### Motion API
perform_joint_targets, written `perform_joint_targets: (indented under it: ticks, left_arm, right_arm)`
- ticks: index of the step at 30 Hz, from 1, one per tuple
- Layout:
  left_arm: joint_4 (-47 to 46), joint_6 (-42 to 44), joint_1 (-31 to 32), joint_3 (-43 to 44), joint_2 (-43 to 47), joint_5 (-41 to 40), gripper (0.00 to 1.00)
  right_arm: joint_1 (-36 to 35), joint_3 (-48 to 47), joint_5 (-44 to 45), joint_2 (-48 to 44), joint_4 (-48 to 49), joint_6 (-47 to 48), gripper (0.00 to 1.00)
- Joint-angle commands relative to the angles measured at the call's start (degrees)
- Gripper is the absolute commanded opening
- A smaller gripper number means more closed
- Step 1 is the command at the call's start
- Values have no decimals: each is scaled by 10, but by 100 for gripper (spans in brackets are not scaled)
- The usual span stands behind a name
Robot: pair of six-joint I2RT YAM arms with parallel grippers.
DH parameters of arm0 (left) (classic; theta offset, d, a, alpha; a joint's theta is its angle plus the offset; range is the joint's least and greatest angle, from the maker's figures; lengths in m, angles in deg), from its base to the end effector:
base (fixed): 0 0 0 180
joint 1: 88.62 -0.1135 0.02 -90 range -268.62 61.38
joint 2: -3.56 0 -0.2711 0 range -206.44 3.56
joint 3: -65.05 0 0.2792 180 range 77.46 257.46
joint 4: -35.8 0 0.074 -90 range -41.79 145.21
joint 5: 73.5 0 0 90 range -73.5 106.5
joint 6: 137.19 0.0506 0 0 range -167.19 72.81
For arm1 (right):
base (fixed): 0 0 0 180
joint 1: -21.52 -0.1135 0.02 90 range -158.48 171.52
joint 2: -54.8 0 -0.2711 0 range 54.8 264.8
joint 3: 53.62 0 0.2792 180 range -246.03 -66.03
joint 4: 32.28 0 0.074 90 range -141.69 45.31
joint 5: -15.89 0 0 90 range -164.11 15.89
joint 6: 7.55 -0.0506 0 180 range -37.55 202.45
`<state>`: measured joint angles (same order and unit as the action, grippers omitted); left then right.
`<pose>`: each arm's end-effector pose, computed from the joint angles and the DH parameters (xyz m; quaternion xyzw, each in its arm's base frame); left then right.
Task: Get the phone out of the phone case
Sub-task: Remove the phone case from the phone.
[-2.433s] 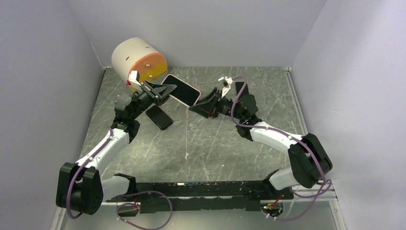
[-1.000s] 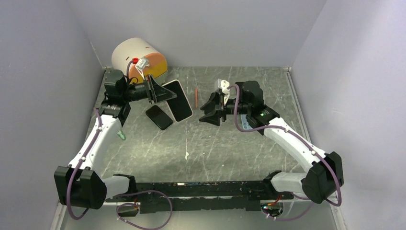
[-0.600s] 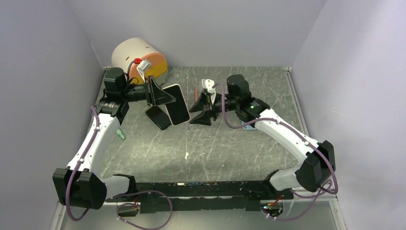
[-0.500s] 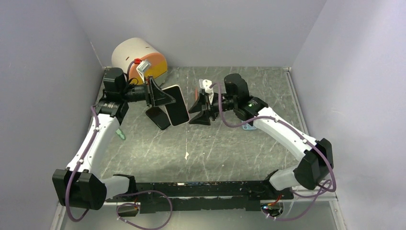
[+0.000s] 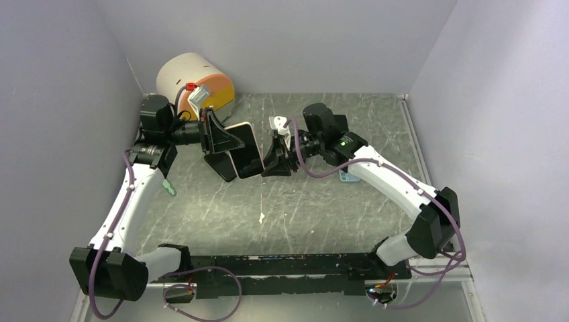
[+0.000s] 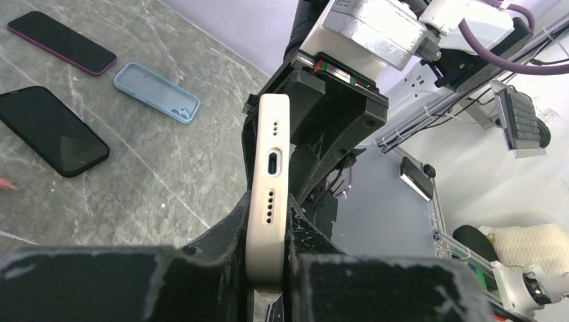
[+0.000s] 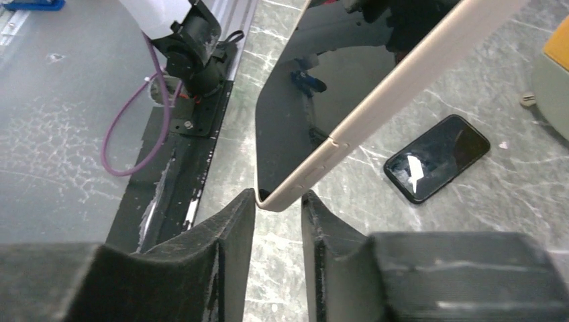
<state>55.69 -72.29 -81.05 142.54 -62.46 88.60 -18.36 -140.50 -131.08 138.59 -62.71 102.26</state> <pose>0.2633 -0.0836 0.4036 0.2867 0.6636 -0.5761 0.3816 0.2488 0.2632 0.3514 -0.5887 0.5278 0.4808 0.3790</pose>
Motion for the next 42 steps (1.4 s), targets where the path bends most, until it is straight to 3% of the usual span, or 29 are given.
perform_joint_targets:
  ticks: [1,6,11,15,21,25,29,33,37,42]
  left_arm:
    - [-15,8,1,32,18,37,3]
    - [-17,3,2,28,25,42,3]
    - [-12,-4,2,36,25,53,2]
    - [-32,-27,2,35,24,69,3]
    - [-68,-60,4,30,27,93,3]
    - [-42,-42,6,38,30,98,3]
    - [44,32,7,49,36,60,3]
    - [172,161,7,82,40,-22,2]
    - [174,170,7,75,50,-74,2]
    - [151,159,7,54,65,-81,3]
  right_arm:
    - [-6,-37,-24,9,-19,40,31]
    - [-13,-55,-29,23,-47,77,19]
    - [-25,-80,-14,34,-125,194,0]
    - [-45,-103,33,37,-195,303,0]
    - [-81,-122,155,40,-230,386,0]
    - [-96,-123,208,39,-214,402,0]
    - [-96,-126,196,42,-205,382,0]
    - [-91,-115,168,36,-198,331,10]
    - [-80,-69,138,6,-157,268,26]
    - [-53,-1,80,-42,-44,153,41]
